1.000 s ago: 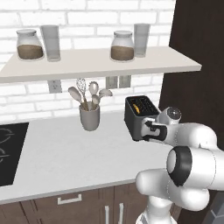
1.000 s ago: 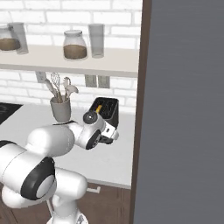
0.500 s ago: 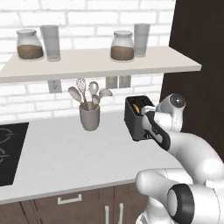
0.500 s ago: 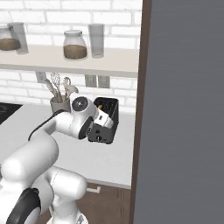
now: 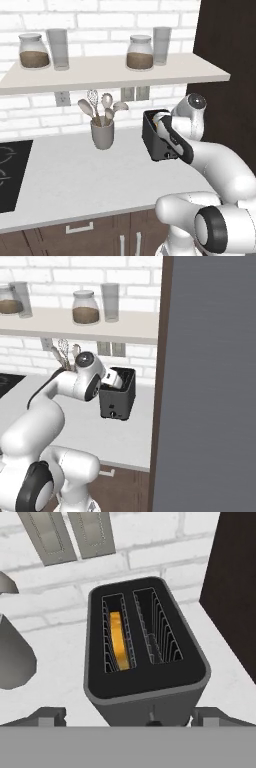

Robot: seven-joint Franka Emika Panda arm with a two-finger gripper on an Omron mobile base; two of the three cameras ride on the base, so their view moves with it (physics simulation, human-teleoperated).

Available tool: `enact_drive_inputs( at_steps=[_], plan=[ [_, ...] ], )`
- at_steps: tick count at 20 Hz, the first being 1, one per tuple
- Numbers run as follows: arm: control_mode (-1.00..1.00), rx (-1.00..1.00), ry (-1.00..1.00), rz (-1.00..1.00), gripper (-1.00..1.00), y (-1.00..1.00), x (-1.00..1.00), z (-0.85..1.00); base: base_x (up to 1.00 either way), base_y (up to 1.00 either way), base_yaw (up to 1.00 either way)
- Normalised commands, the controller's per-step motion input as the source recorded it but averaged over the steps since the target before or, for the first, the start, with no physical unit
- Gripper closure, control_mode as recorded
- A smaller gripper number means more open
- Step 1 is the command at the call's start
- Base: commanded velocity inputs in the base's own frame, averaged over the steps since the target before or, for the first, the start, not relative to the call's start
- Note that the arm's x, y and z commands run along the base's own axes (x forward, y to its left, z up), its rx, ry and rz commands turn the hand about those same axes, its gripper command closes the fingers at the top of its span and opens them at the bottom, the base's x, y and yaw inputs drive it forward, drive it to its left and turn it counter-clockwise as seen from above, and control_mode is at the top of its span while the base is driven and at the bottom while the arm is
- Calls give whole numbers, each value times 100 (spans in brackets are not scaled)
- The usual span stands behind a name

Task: Start the toaster. Once the lever pops up, take the bread to the plate on the dining counter.

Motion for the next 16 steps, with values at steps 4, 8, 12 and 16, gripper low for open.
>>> enact_drive_inputs(
  at_steps=[4,8,12,16],
  plan=[
    [-100,-3,1,2,-100,11,11,0,0,0,0],
    [-100,-1,1,0,-100,12,4,0,0,0,0],
    [-100,0,0,0,-100,0,0,0,0,0,0],
    [-100,0,0,0,-100,0,0,0,0,0,0]
  ],
)
